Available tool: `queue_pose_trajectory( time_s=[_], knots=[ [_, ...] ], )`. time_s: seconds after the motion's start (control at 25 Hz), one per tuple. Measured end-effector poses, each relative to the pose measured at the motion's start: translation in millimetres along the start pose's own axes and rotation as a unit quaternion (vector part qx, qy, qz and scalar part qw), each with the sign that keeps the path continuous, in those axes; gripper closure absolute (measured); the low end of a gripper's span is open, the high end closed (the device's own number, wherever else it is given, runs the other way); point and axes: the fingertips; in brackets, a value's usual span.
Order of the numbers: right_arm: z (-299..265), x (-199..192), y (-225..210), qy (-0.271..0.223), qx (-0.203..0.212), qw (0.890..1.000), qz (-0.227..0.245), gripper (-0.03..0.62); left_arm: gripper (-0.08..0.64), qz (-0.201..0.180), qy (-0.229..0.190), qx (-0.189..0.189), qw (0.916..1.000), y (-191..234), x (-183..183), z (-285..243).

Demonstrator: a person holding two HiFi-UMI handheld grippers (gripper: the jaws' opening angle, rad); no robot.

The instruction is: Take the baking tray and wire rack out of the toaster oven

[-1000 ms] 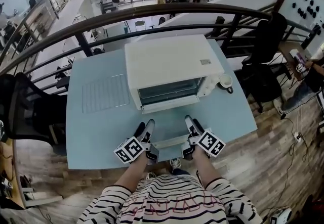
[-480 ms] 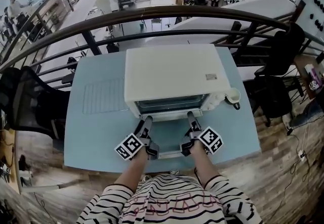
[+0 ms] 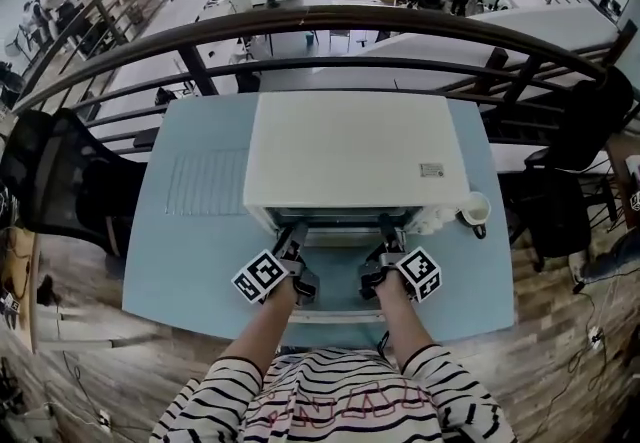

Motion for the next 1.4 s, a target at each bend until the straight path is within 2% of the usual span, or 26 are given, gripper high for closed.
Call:
queue_pose_trajectory(
  time_s=[0.6, 0.72, 0.76, 0.8, 0.96, 1.4],
  knots=[
    [-42, 22, -11, 0.000, 0.005, 0.999, -0.038, 0.278, 0.222, 0.113, -0.038, 0.040, 0.9920, 9, 10, -48],
    [-46, 23, -13, -0.001, 0.007, 0.999, -0.043, 0.301, 0.230, 0.131, -0.040, 0.044, 0.9897, 14, 11, -54],
    [-46, 25, -14, -0.002, 0.007, 0.999, -0.042, 0.372, 0.245, 0.136, -0.041, 0.044, 0.9888, 15, 11, -56],
    [-46, 26, -14, -0.004, 0.008, 0.999, -0.040, 0.477, 0.277, 0.141, -0.042, 0.043, 0.9882, 15, 12, -57],
    [-47, 28, -14, -0.010, 0.010, 0.999, -0.050, 0.492, 0.443, 0.145, -0.037, 0.041, 0.9879, 14, 12, -58],
    [-17, 18, -18, -0.018, 0.001, 0.997, -0.078, 0.505, 0.465, 0.199, -0.028, 0.030, 0.9792, 23, -3, -30]
  ],
)
Point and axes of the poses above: the fingertips, and each gripper's own axes: z backward along the fingers, y to its left, x out of its top, and after that the axes turned 8 degrees about x, right-handed
